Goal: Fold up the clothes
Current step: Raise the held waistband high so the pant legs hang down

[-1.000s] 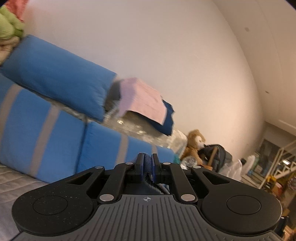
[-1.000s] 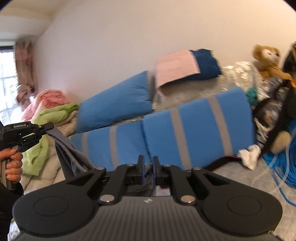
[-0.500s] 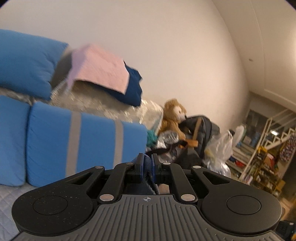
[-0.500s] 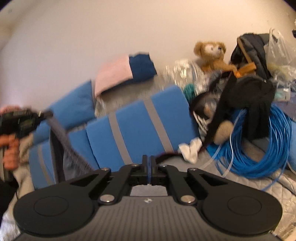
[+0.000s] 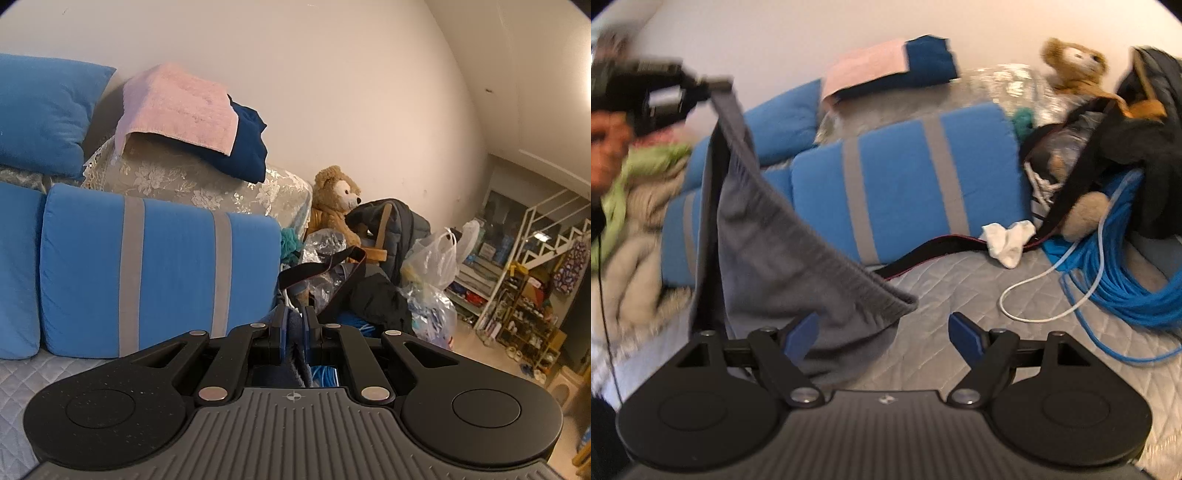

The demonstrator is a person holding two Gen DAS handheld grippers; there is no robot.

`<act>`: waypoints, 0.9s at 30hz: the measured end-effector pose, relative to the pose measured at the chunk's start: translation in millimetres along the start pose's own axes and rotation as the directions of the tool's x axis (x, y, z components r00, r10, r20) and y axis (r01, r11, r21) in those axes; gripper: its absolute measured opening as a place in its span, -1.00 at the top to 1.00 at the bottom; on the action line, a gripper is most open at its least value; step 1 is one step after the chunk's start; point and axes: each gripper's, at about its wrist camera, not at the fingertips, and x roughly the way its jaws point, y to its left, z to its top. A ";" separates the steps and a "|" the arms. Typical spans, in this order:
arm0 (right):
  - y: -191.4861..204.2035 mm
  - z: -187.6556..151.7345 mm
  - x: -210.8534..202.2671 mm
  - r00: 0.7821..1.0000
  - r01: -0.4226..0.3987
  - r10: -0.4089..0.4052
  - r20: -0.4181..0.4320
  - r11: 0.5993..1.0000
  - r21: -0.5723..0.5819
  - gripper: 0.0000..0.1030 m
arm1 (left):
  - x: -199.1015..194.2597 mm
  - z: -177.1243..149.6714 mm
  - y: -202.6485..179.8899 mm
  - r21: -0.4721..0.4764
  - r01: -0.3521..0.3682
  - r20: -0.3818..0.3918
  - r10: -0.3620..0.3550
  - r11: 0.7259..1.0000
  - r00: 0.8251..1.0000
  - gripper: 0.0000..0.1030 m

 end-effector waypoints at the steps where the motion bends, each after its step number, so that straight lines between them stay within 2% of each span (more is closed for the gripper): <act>1: 1.4 -2.8 5.9 1.000 -0.008 0.008 -0.005 0.999 -0.032 -0.69 | -1.7 -0.5 -0.3 0.004 0.001 -0.003 -0.001 1.000 1.000 0.86; 3: 1.1 -7.5 18.5 1.000 -0.023 0.021 -0.019 0.997 -0.077 -0.71 | -5.2 -1.5 -1.0 0.013 0.003 -0.009 -0.003 1.000 1.000 0.86; 8: -11.5 -9.6 45.1 0.994 -0.104 0.101 -0.034 0.990 -0.099 -0.71 | -16.5 -2.9 0.9 0.033 0.008 -0.030 -0.007 0.999 1.000 0.86; 10: -12.8 -6.8 50.8 0.988 -0.154 0.151 -0.032 0.981 -0.121 -0.57 | -18.7 -2.8 3.0 0.027 0.007 -0.036 -0.006 1.000 0.999 0.86; 11: -13.1 -4.9 52.4 0.982 -0.187 0.184 -0.036 0.975 -0.122 -0.01 | -18.1 -2.3 5.1 0.022 0.005 -0.036 -0.004 1.000 0.999 0.86; 12: -13.1 -3.2 54.2 0.978 -0.210 0.207 -0.043 0.970 -0.119 0.72 | -17.6 -1.8 7.3 0.017 0.002 -0.037 -0.002 1.000 0.999 0.86; 13: -12.7 -1.9 55.2 0.977 -0.212 0.208 -0.051 0.971 -0.114 0.96 | -17.1 -1.4 9.4 0.013 0.000 -0.037 0.001 1.000 0.999 0.86; 21: -25.4 5.0 24.3 0.996 -0.094 0.094 -0.005 0.995 -0.040 1.00 | 14.0 -0.8 15.7 -0.039 -0.010 -0.013 0.009 0.999 1.000 0.86; 27: -46.7 25.5 -15.2 0.999 0.020 -0.020 0.032 1.000 -0.011 1.00 | 60.3 8.5 0.0 -0.035 0.017 0.033 -0.015 0.999 0.999 0.86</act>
